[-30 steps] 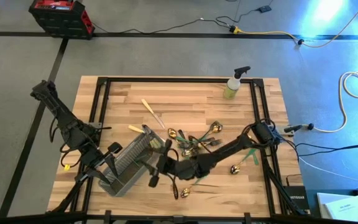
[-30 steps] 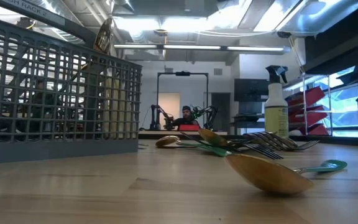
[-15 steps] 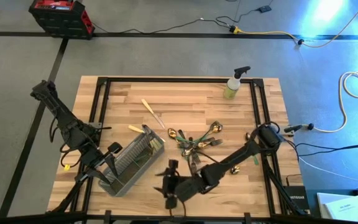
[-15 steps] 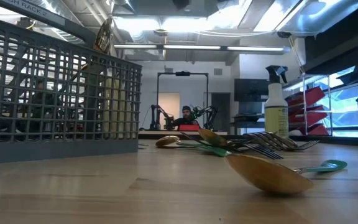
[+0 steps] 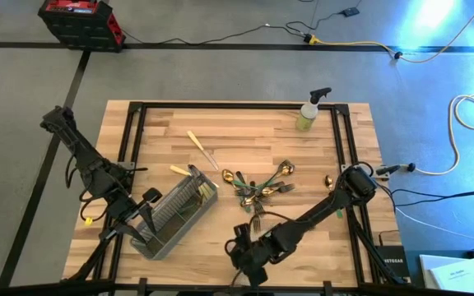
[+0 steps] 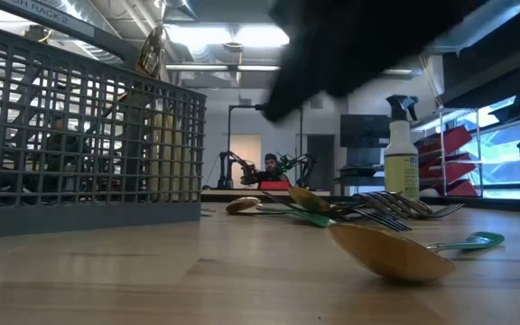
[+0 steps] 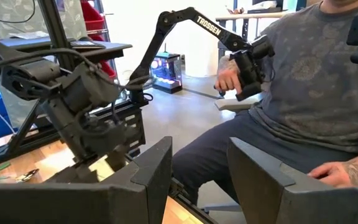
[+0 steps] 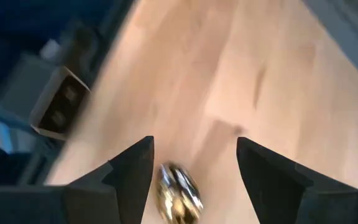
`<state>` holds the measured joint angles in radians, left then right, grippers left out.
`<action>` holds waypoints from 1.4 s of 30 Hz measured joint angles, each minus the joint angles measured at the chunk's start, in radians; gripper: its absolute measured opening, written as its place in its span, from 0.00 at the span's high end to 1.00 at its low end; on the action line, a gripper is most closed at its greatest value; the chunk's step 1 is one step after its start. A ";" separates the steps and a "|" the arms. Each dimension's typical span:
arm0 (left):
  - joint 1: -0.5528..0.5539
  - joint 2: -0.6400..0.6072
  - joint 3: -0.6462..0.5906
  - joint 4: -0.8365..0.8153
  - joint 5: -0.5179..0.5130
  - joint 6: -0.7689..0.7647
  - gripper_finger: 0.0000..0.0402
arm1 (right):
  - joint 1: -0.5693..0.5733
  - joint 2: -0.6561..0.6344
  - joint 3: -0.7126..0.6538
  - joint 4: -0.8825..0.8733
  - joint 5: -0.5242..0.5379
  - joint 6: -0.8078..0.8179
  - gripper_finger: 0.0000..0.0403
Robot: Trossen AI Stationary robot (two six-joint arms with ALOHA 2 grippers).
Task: Sort silverware
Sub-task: Put the spoon into the silverware tray
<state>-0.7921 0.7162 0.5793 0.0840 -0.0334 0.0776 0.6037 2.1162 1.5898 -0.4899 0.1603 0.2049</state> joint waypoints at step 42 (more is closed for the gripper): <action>0.000 -0.001 0.002 -0.432 -0.002 0.001 0.65 | -0.003 0.062 0.000 -0.237 -0.075 -0.060 0.64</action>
<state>-0.7922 0.7147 0.5812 -0.3476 -0.0357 0.0788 0.6007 2.1780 1.5902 -0.7270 0.0856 0.1448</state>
